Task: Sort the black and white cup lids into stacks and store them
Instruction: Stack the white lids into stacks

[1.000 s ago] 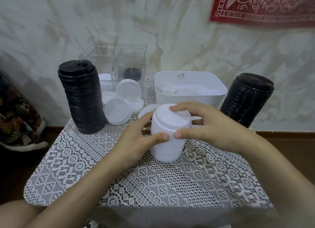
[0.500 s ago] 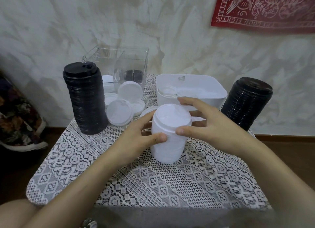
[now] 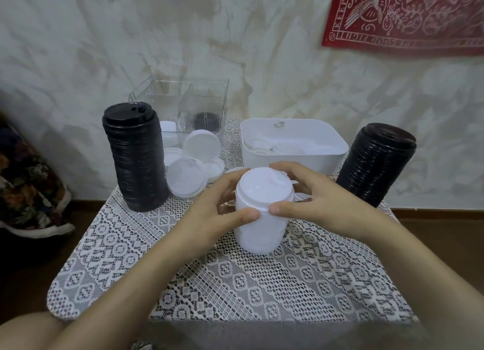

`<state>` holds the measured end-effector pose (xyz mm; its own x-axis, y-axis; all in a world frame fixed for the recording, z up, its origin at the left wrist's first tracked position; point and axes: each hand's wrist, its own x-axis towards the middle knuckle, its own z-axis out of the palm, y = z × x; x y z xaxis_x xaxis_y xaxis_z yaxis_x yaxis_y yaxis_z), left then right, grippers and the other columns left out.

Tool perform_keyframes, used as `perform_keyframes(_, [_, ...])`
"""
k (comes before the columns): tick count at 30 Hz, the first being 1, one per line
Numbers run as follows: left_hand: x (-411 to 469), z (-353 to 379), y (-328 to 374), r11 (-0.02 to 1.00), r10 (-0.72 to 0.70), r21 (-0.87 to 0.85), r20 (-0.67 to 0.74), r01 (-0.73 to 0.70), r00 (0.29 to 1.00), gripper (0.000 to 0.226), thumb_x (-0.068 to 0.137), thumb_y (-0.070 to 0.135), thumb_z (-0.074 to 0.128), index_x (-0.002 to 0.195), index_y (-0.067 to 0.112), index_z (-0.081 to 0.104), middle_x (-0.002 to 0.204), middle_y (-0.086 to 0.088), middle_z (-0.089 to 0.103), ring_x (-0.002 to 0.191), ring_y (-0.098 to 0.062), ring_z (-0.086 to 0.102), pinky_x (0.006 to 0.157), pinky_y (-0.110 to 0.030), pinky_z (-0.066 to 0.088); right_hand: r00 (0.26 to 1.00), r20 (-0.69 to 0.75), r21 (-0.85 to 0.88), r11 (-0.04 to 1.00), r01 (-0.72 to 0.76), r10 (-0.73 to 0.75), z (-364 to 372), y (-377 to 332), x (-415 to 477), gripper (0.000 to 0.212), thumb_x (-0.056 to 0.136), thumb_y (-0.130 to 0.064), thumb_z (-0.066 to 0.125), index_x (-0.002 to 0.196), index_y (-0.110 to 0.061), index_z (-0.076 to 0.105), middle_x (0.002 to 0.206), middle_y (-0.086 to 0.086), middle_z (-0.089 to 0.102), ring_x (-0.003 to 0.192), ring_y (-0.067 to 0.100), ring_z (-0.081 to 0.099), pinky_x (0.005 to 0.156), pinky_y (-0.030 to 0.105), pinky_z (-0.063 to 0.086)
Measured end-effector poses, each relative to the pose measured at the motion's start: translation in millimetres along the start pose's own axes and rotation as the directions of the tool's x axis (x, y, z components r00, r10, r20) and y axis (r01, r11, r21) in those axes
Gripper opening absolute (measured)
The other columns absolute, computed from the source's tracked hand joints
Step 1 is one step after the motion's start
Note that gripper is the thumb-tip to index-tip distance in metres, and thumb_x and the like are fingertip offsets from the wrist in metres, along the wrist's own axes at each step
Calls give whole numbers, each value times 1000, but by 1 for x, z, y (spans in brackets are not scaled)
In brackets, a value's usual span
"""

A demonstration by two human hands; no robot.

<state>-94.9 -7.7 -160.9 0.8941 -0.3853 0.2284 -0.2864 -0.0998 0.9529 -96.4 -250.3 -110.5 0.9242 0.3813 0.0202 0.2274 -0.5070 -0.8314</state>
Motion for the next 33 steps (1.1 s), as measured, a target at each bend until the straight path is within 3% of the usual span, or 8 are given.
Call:
perform_keyframes(6, [-1, -3, 2, 999, -4, 45, 6, 3, 1000, 75, 78, 49, 77, 146, 37, 49, 144, 16, 60, 136, -7, 54, 108, -39, 50, 996, -77, 123, 990, 62, -53, 19, 7, -6, 75, 72, -51, 83, 138, -49, 48, 136, -26, 59, 130, -6, 53, 104, 27, 52])
perform_keyframes(10, [2, -8, -2, 982, 8, 185, -208, 31, 978, 55, 90, 66, 59, 140, 44, 56, 137, 20, 64, 116, -1, 64, 101, -41, 54, 990, -123, 166, 982, 90, -70, 27, 9, -9, 74, 71, -53, 80, 136, -58, 44, 136, -34, 56, 130, -9, 51, 97, 15, 50])
perform_keyframes(12, [1, -12, -4, 866, 40, 478, -361, 148, 932, 47, 98, 51, 59, 144, 38, 55, 141, 13, 61, 98, 0, 66, 95, -38, 53, 990, -124, 182, 979, 92, -70, 27, 9, -11, 74, 72, -52, 81, 136, -59, 43, 136, -37, 55, 130, -11, 50, 96, 13, 49])
perform_keyframes(14, [2, -16, -4, 611, 49, 737, -398, 288, 916, 57, 102, 44, 57, 155, 31, 41, 163, 7, 37, 109, -15, 67, 94, -42, 50, 990, -123, 188, 978, 96, -73, 27, 8, -12, 75, 69, -57, 79, 135, -59, 44, 136, -37, 55, 130, -11, 50, 95, 11, 48])
perform_keyframes(16, [7, -21, -2, 446, -39, 799, -433, 404, 900, 71, 103, 44, 55, 163, 30, 19, 173, 5, 4, 122, -37, 61, 95, -48, 50, 990, -122, 183, 979, 95, -73, 27, 8, -11, 75, 68, -60, 78, 134, -61, 44, 136, -38, 54, 130, -11, 51, 95, 10, 48])
perform_keyframes(19, [13, -29, -2, 377, -128, 775, -498, 506, 858, 80, 103, 43, 55, 164, 30, 5, 173, -2, -12, 114, -49, 62, 90, -48, 51, 991, -120, 177, 981, 84, -63, 26, 7, -10, 75, 66, -63, 78, 133, -65, 43, 136, -38, 54, 130, -11, 51, 97, 14, 49])
perform_keyframes(28, [17, -30, -6, 420, -72, 765, -508, 488, 858, 75, 98, 51, 59, 160, 33, 21, 167, -2, 22, 110, -47, 62, 89, -47, 50, 992, -104, 173, 981, 84, -67, 25, 9, -8, 83, 69, -61, 79, 143, -56, 42, 139, -33, 55, 131, -10, 51, 103, 22, 49])
perform_keyframes(33, [17, -23, 8, 640, 75, 688, -499, 342, 863, 72, 90, 64, 60, 155, 39, 38, 156, 7, 44, 131, -26, 54, 105, -47, 44, 993, -102, 181, 980, 85, -67, 25, 10, -9, 80, 74, -54, 81, 144, -56, 42, 140, -33, 54, 130, -13, 49, 104, 21, 49])
